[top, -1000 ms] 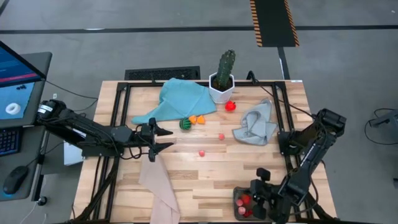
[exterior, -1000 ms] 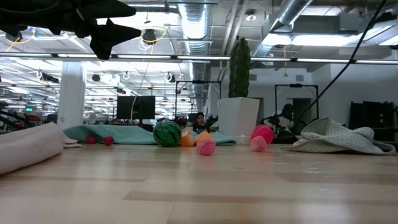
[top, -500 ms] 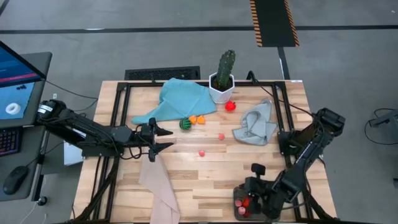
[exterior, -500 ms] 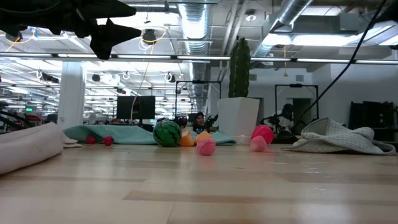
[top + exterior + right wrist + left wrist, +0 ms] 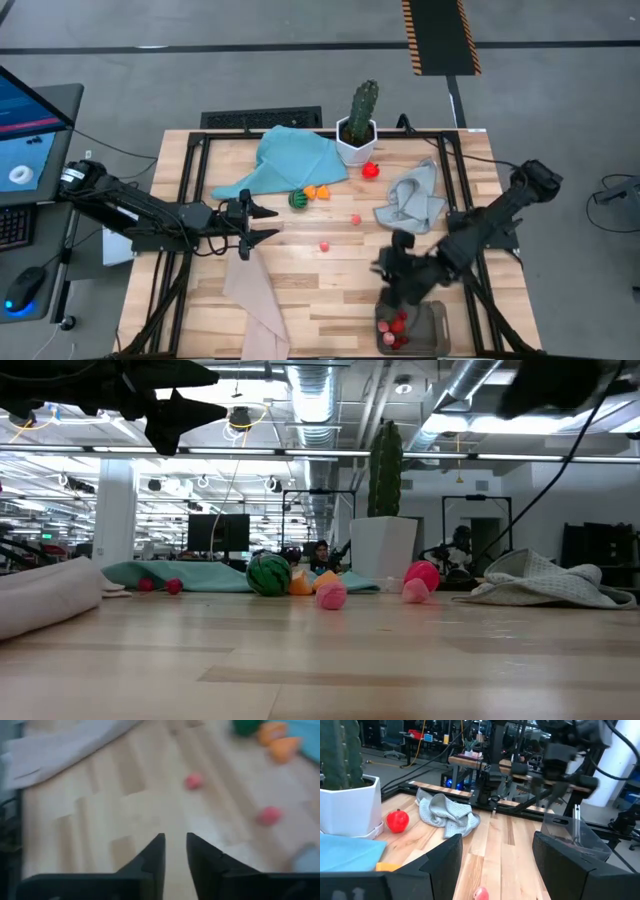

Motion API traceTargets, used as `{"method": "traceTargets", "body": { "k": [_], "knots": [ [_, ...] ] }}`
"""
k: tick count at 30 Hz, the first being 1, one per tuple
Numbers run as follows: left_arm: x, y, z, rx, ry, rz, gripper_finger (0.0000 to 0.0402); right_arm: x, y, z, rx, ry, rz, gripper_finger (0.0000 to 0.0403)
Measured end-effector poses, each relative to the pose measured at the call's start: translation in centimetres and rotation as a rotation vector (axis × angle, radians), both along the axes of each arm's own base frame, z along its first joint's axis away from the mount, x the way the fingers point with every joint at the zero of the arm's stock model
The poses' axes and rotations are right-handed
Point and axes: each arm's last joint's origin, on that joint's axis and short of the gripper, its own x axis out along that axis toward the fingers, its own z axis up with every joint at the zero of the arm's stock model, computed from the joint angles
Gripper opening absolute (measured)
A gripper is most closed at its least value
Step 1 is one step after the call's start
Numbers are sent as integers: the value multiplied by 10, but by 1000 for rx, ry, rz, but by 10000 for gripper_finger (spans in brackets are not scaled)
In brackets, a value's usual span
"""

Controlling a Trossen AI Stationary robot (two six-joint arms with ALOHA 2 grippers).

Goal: Pick and placing Produce into tupperware
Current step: Put the peach into the black bin

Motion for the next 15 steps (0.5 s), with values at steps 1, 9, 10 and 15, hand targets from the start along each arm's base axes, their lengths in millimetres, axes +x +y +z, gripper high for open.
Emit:
{"method": "traceTargets", "body": {
  "k": [1, 9, 10, 15],
  "knots": [
    [0, 0, 0, 0, 0, 0, 230, 3, -8, 1, -6, 8, -21, 108],
    [0, 0, 0, -7, -1, 0, 230, 33, -74, -4, -53, 72, -249, 228],
    [0, 0, 0, -7, -2, 0, 230, 36, -83, -5, -49, 76, -286, 239],
    [0, 0, 0, -6, 1, -1, 230, 49, -120, -12, 23, 147, -339, 281]
  ]
}}
